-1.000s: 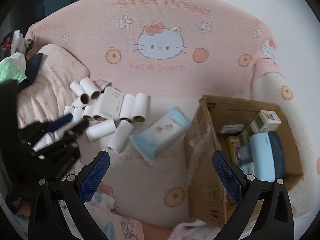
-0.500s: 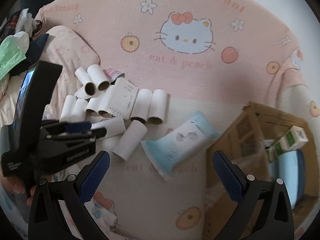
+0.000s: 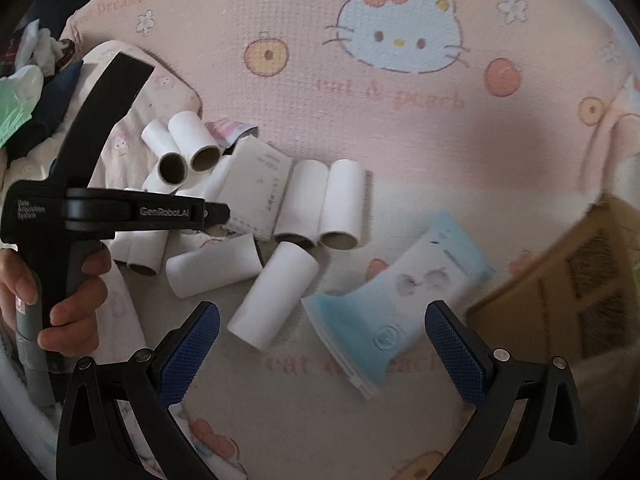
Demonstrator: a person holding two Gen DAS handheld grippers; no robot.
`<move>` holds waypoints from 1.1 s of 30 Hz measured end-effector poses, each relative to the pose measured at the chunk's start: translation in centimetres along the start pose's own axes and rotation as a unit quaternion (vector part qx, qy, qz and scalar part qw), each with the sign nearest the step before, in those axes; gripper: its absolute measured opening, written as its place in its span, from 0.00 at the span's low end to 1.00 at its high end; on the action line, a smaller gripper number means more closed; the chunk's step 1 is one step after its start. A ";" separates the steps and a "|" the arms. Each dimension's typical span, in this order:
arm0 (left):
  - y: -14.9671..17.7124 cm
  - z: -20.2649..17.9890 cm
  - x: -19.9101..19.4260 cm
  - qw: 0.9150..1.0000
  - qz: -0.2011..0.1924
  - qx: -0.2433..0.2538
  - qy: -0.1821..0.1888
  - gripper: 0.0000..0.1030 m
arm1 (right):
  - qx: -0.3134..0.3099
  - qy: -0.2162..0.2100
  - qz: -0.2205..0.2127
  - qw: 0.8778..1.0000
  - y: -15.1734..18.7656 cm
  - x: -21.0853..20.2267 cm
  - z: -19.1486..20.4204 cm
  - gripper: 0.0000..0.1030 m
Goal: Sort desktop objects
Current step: 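Move the left gripper toward the white paper tubes, then close the left gripper on an upright white paper tube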
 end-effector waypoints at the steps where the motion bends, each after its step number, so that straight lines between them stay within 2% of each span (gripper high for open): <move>1: 0.3 0.0 0.0 1.000 0.002 -0.008 0.009 0.37 | 0.000 -0.003 -0.004 1.000 -0.2 0.4 0.0 0.99; 4: 1.0 -0.5 0.0 0.997 0.010 -0.031 0.067 0.37 | -0.001 -0.004 -0.009 1.000 -0.4 1.0 0.1 0.98; 5: 1.2 -0.7 0.1 0.997 0.011 -0.030 0.074 0.37 | -0.001 -0.005 -0.011 1.000 -0.3 1.1 0.2 0.96; 9: 2.6 -3.0 0.3 0.998 0.025 0.015 0.056 0.37 | 0.021 -0.029 -0.013 0.999 0.6 1.3 0.5 0.92; 13: 3.7 -5.1 1.0 0.994 0.051 0.041 0.084 0.37 | 0.054 -0.048 -0.020 0.997 1.8 1.5 0.5 0.88; 15: 3.8 -5.3 1.7 0.994 0.061 0.042 0.080 0.37 | 0.068 -0.047 -0.009 0.997 2.4 2.2 0.2 0.83; 16: 4.0 -5.3 2.2 0.994 0.071 0.038 0.079 0.37 | 0.073 -0.050 -0.005 0.996 2.7 2.4 0.0 0.76; 18: 4.3 -5.1 3.2 0.991 0.091 0.023 0.090 0.37 | 0.083 -0.059 0.003 0.995 3.2 2.9 -0.3 0.69; 22: 5.0 -4.8 4.8 0.984 0.123 -0.013 0.128 0.49 | 0.113 -0.065 0.012 0.991 4.3 3.6 -1.7 0.55; 23: 5.2 -4.5 5.1 0.981 0.134 -0.029 0.137 0.51 | 0.118 -0.069 0.015 0.990 4.4 3.7 -1.8 0.49; 24: 5.7 -4.2 5.7 0.976 0.152 -0.048 0.146 0.54 | 0.124 -0.073 0.015 0.990 4.5 3.7 -2.0 0.47; 27: 5.9 -3.6 5.8 0.973 0.145 -0.077 0.159 0.54 | 0.124 -0.079 0.016 0.989 4.7 3.7 -1.9 0.46; 29: 6.1 -3.6 5.5 0.975 0.137 -0.074 0.159 0.54 | 0.119 -0.081 0.018 0.989 4.9 3.8 -1.5 0.45; 33: 6.3 -4.3 5.0 0.982 0.124 -0.044 0.134 0.54 | 0.112 -0.083 0.023 0.990 5.3 3.8 -1.3 0.45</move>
Point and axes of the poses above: each gripper's, at about its wrist camera, not at the fingertips, and x roughly the way its jaws point, z to its left, y to its underside, the point moved 5 cm from there along x, roughly the way its jaws point, and after that the axes turned 7 degrees about x, right-handed, at the moved point
